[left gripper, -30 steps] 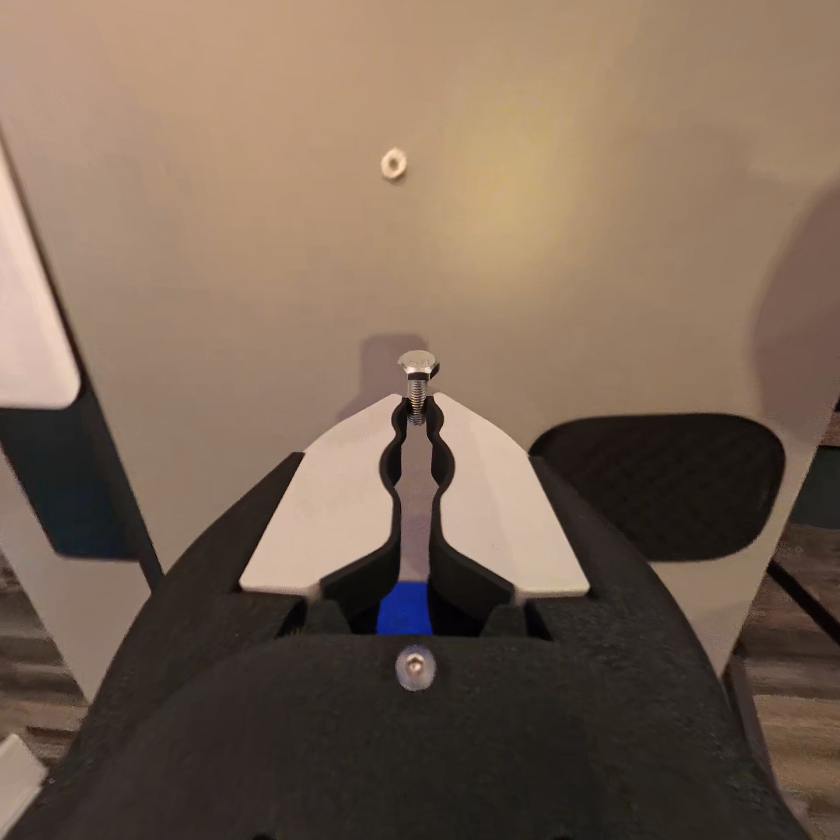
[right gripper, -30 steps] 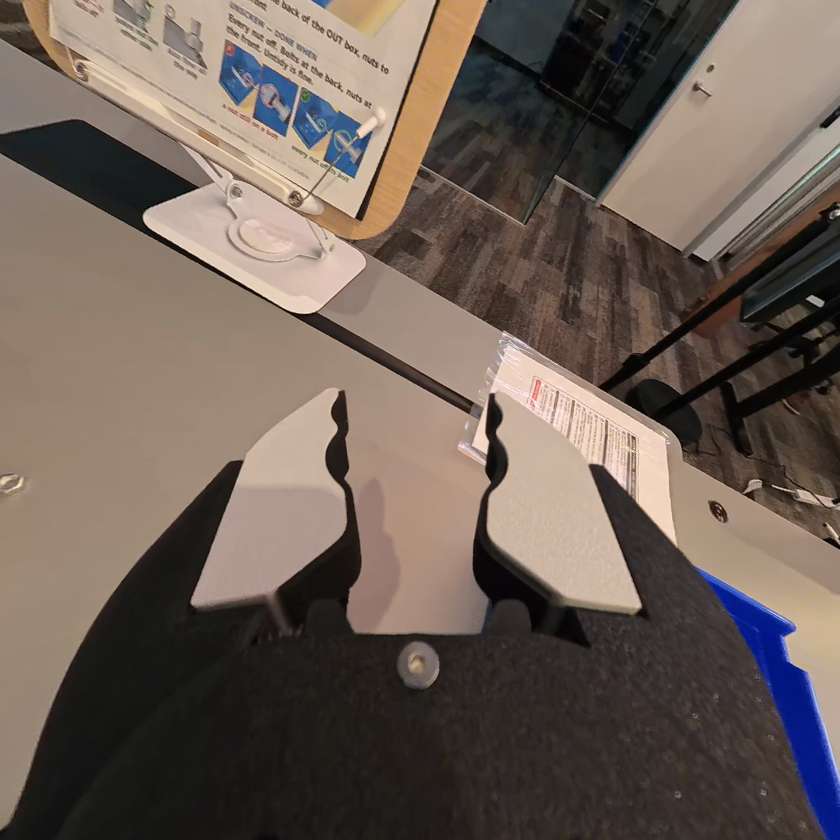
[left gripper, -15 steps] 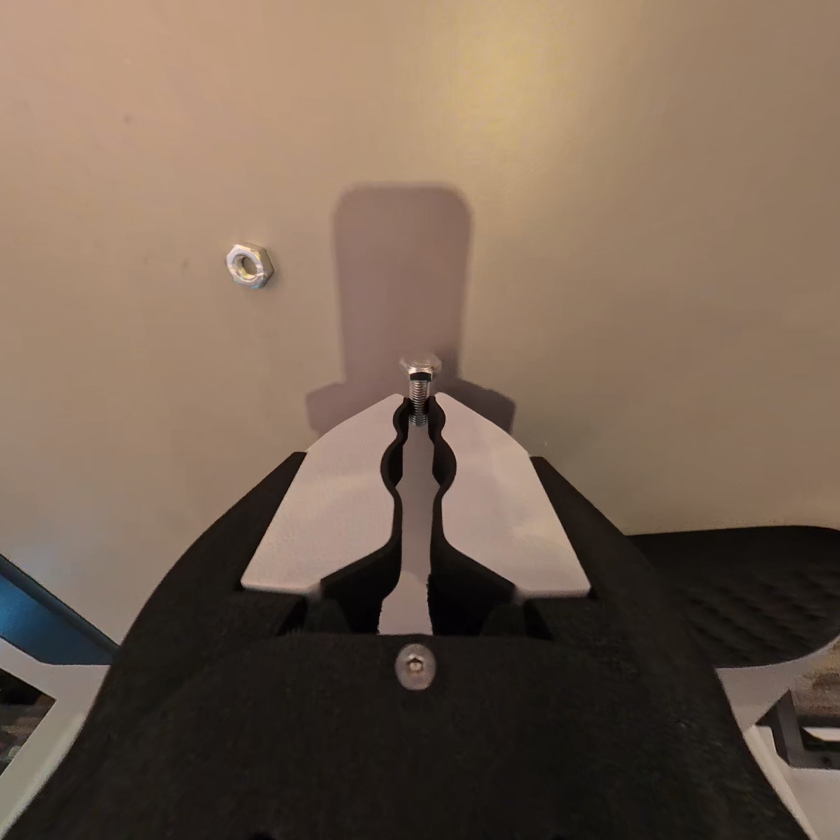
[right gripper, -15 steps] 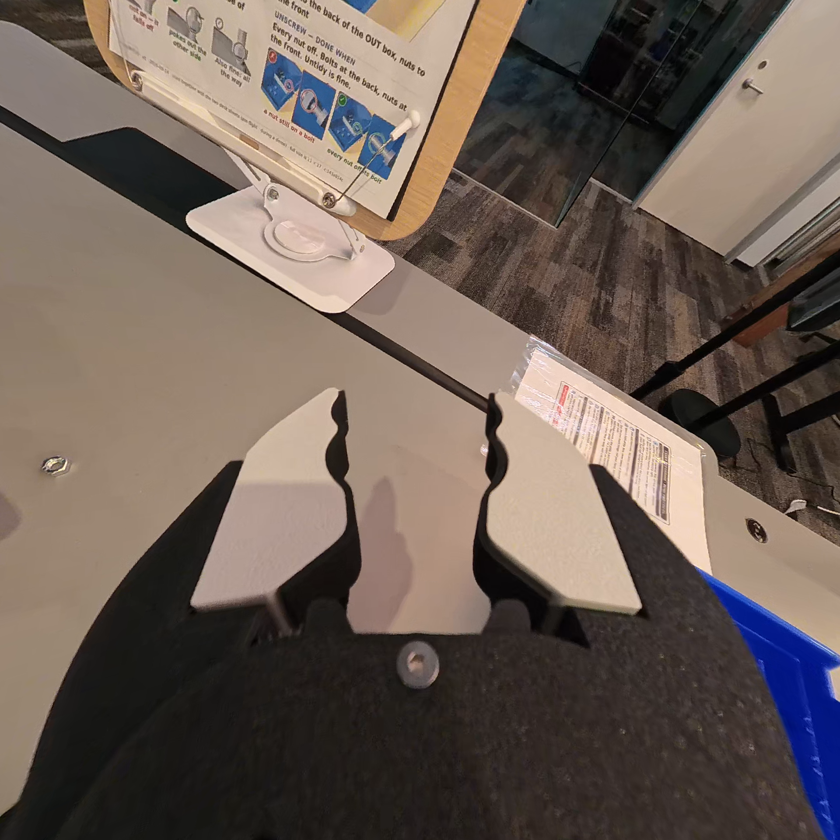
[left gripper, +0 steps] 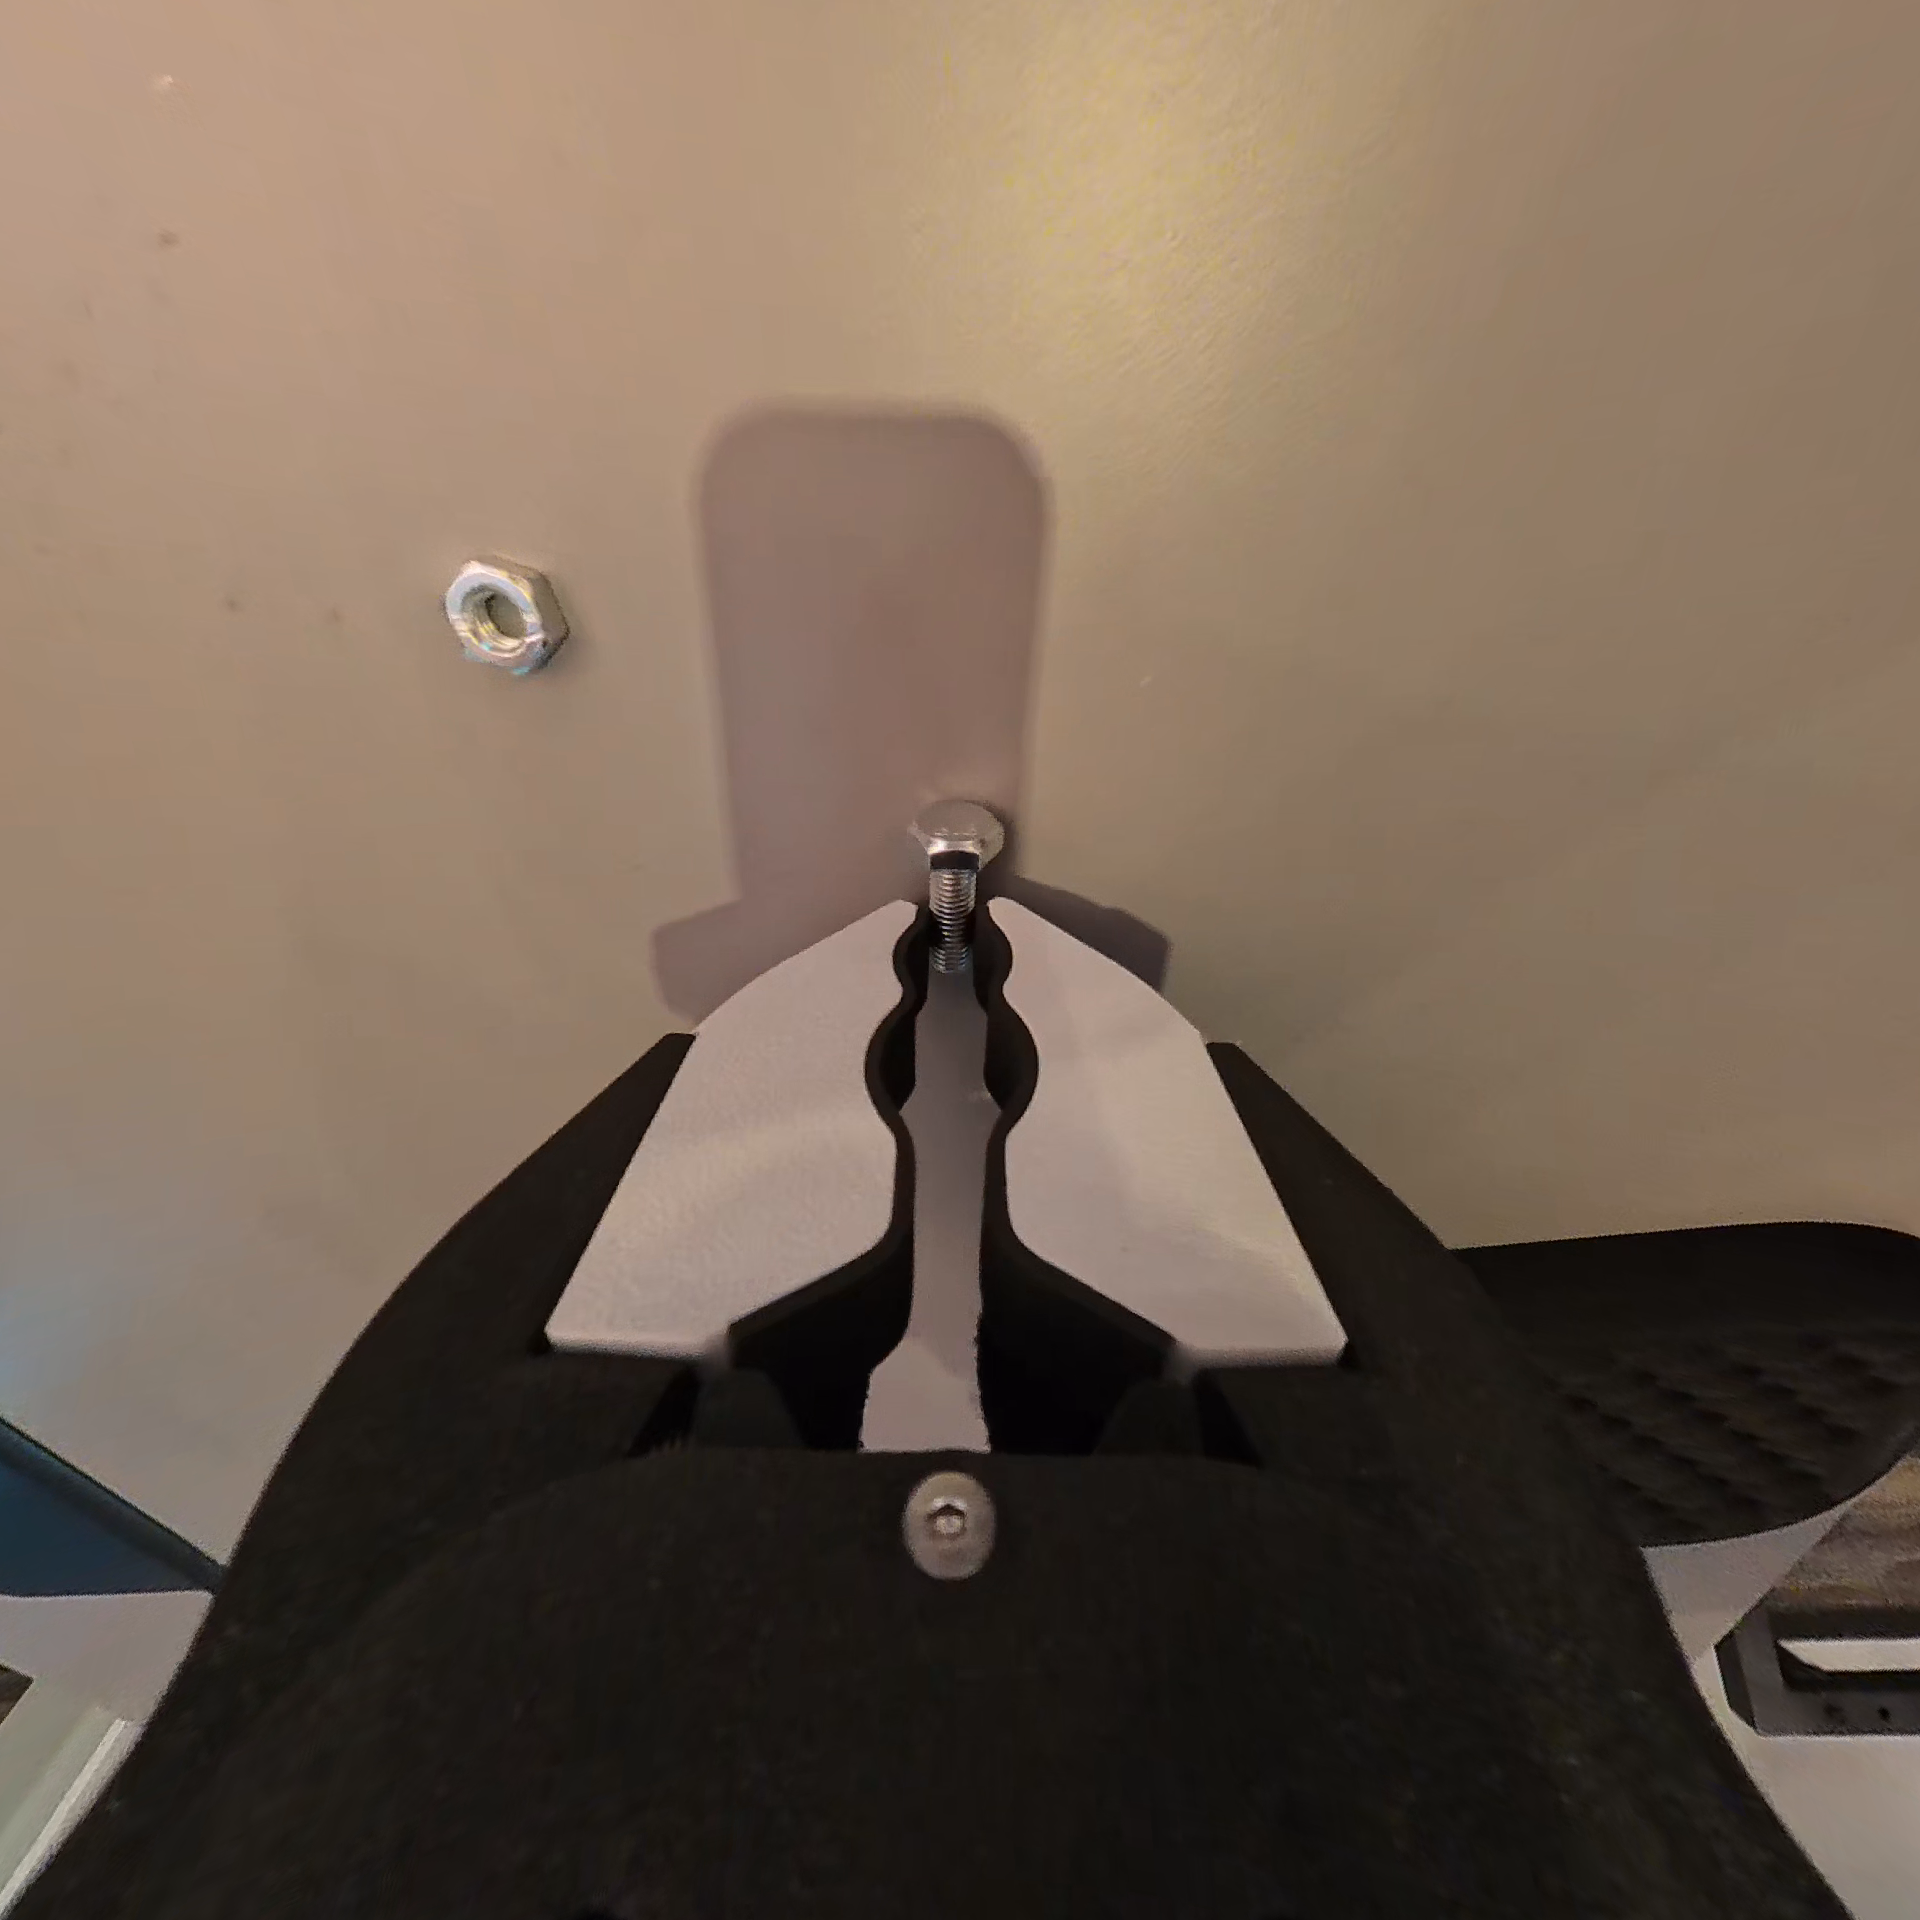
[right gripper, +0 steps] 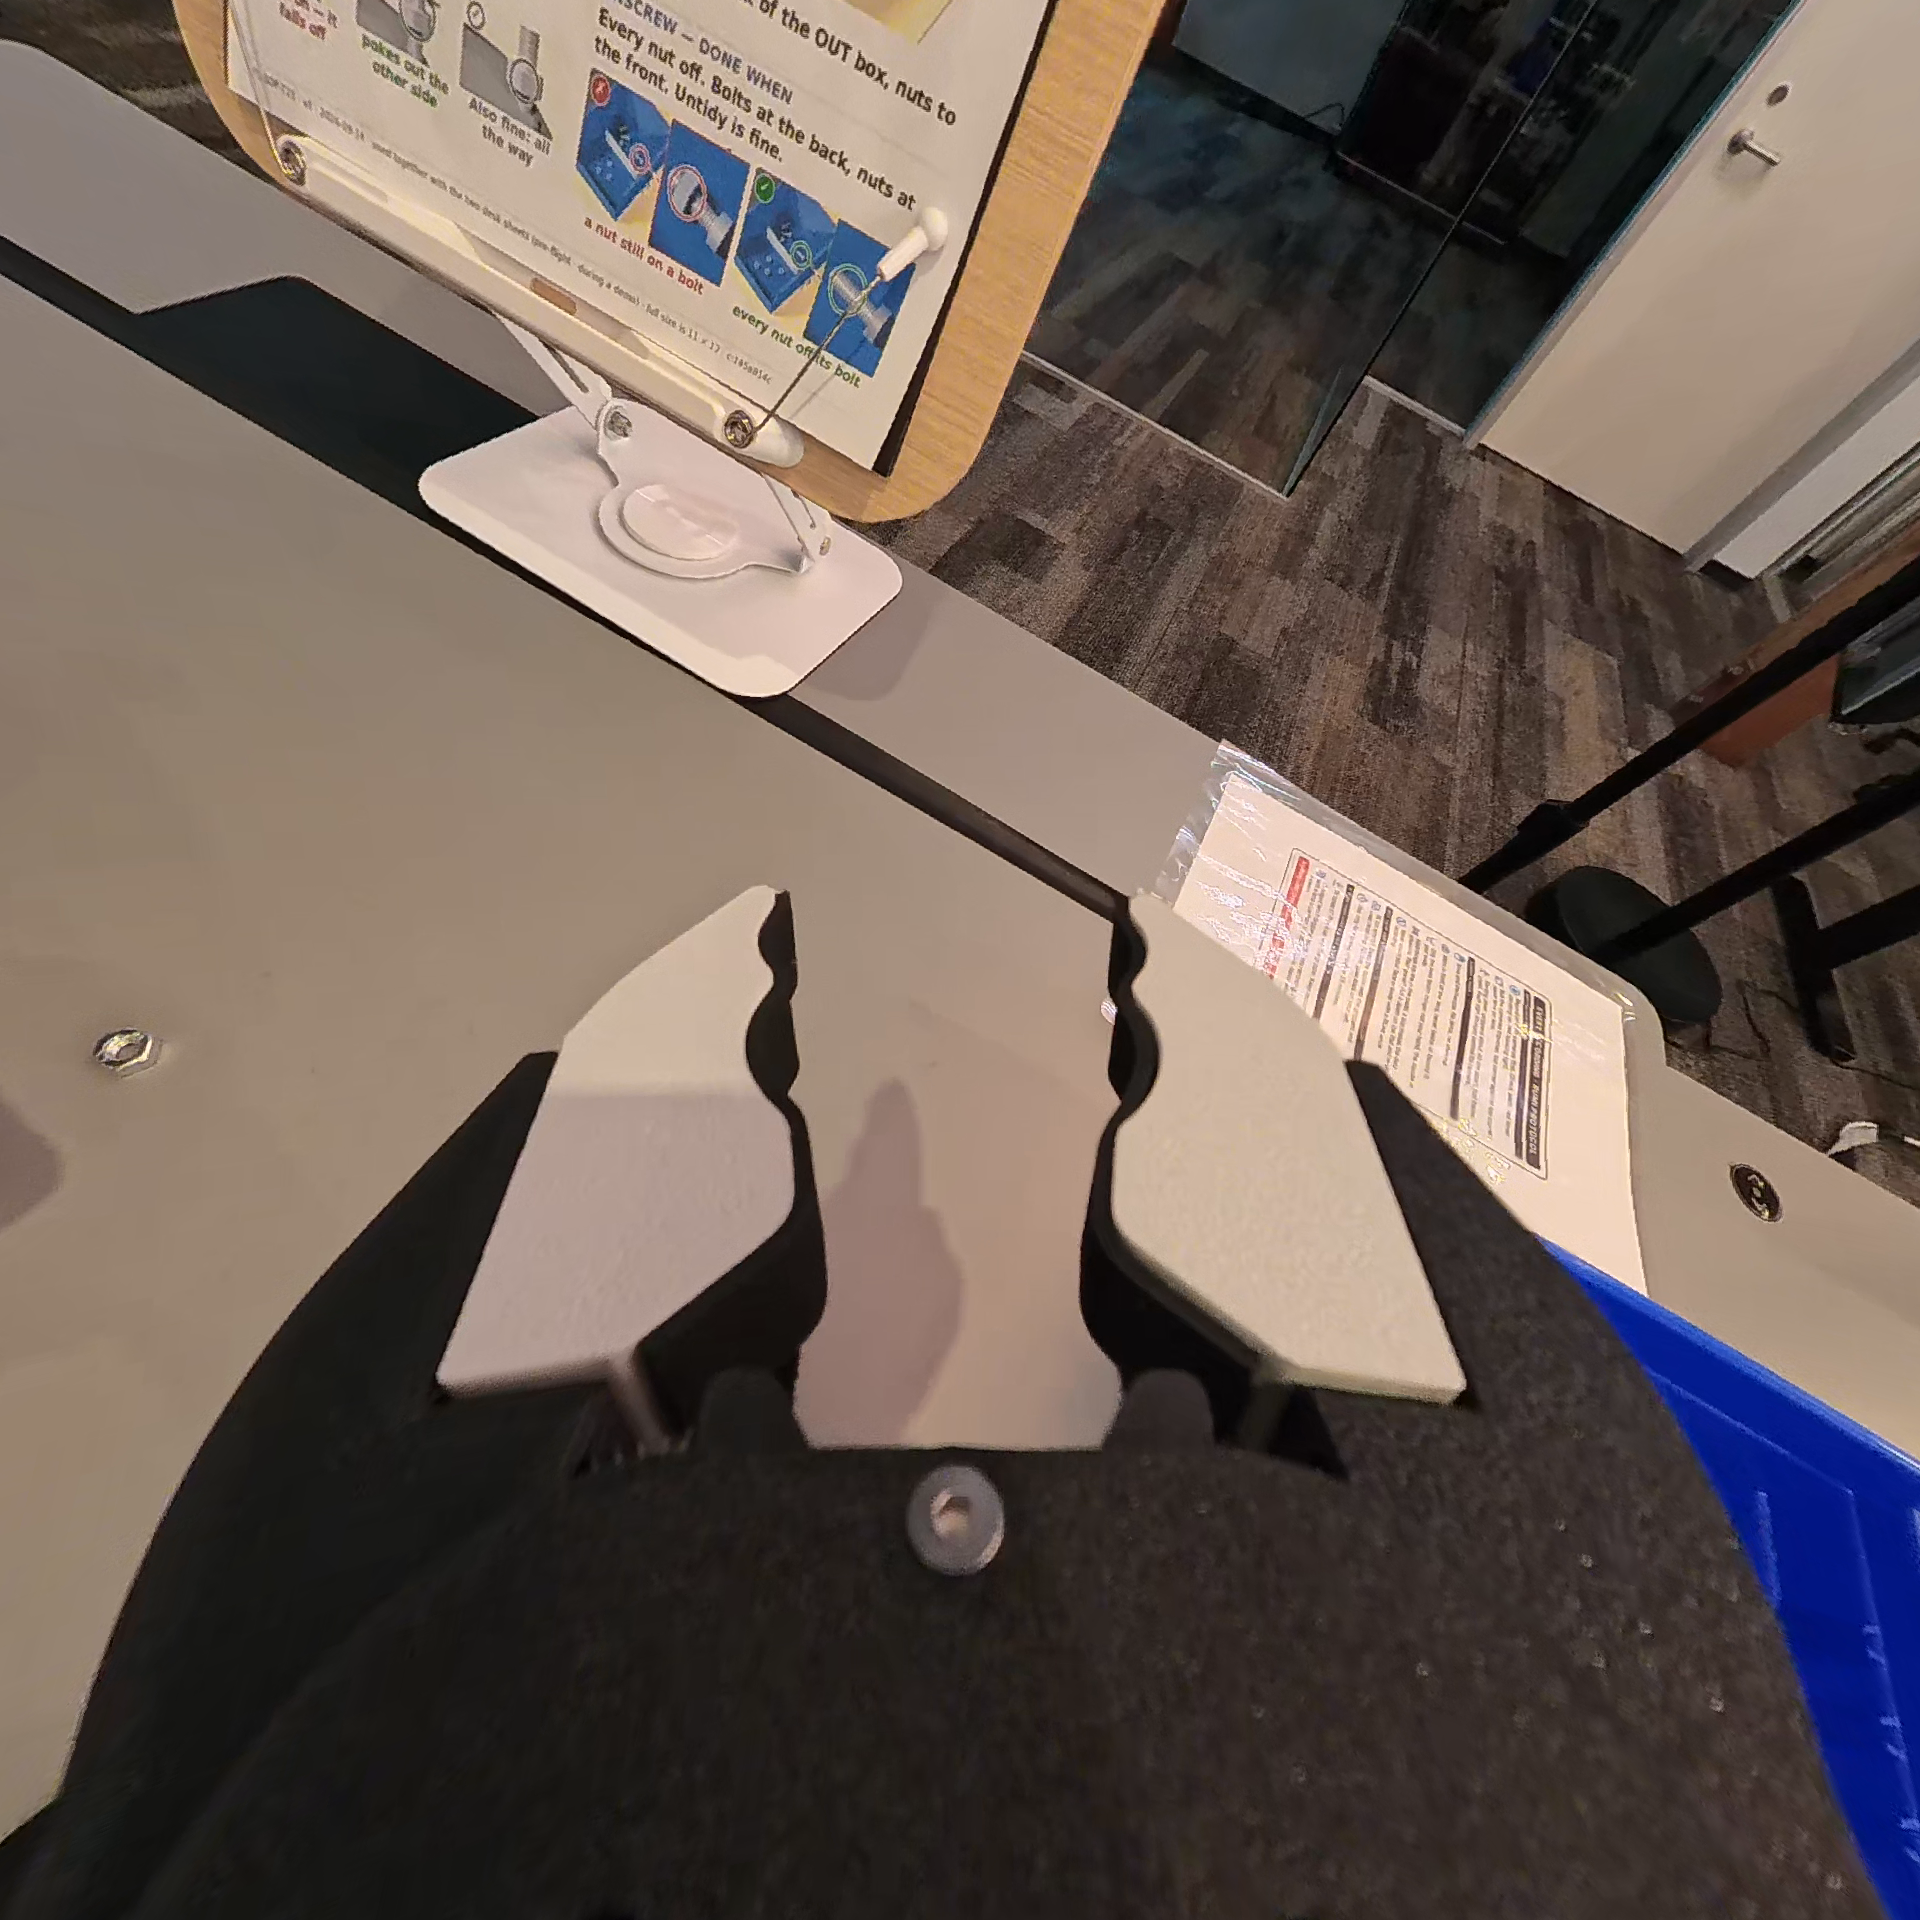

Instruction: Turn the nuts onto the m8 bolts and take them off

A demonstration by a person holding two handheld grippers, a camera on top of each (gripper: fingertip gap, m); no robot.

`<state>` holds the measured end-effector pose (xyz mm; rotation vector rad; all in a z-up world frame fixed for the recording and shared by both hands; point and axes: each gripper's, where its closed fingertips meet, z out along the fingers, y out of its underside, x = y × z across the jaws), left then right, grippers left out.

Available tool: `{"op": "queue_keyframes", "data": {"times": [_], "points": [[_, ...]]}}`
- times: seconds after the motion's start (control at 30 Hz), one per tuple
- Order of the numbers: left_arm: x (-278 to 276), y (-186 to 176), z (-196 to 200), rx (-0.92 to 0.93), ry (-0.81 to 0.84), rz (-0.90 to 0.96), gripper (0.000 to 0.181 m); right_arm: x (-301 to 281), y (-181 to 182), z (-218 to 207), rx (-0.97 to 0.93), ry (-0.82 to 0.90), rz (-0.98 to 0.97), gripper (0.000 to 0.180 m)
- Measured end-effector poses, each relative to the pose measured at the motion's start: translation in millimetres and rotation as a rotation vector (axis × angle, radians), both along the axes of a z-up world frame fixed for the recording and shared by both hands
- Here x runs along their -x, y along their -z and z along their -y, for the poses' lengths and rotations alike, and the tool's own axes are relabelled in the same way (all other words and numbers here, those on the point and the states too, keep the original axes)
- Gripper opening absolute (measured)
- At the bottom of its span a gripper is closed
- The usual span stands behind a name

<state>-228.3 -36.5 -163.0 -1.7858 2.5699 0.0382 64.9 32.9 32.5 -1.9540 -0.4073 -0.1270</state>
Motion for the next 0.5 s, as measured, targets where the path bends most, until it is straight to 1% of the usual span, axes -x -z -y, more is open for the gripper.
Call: {"op": "queue_keyframes", "data": {"times": [0.1, 0.17, 0.23, 0.3, 0.37, 0.4, 0.43, 0.5], "points": [[-0.3, -0.2, -0.7, 0.007, -0.014, 0.017, 0.008, -3.2, 1.8, 0.4, 0.005, 0.005, -0.006, 0.057], [-0.1, -1.0, -3.6, -0.001, -0.034, 0.036, 0.017, -3.8, 2.1, 0.9, 0.008, 0.003, -0.008, 0.057], [2.6, -4.7, -5.3, 0.005, -0.068, 0.067, 0.022, -1.2, 2.1, 1.9, 0.011, -0.012, -0.008, 0.057], [6.2, -13.8, -10.8, 0.003, -0.121, 0.148, 0.029, 6.3, 2.5, 3.6, 0.018, -0.053, -0.005, 0.057], [13.5, -27.7, -20.9, 0.006, -0.224, 0.263, 0.032, 17.3, 4.7, 5.8, 0.037, -0.108, -0.001, 0.057], [18.2, -36.0, -26.4, 0.016, -0.301, 0.331, 0.033, 25.1, 6.8, 7.2, 0.053, -0.144, 0.002, 0.057], [22.9, -45.3, -32.3, 0.029, -0.395, 0.41, 0.034, 34.0, 9.4, 8.5, 0.071, -0.183, 0.009, 0.057], [32.1, -64.8, -40.5, 0.089, -0.612, 0.583, 0.031, 53.4, 15.9, 10.6, 0.112, -0.258, 0.04, 0.057]]}}
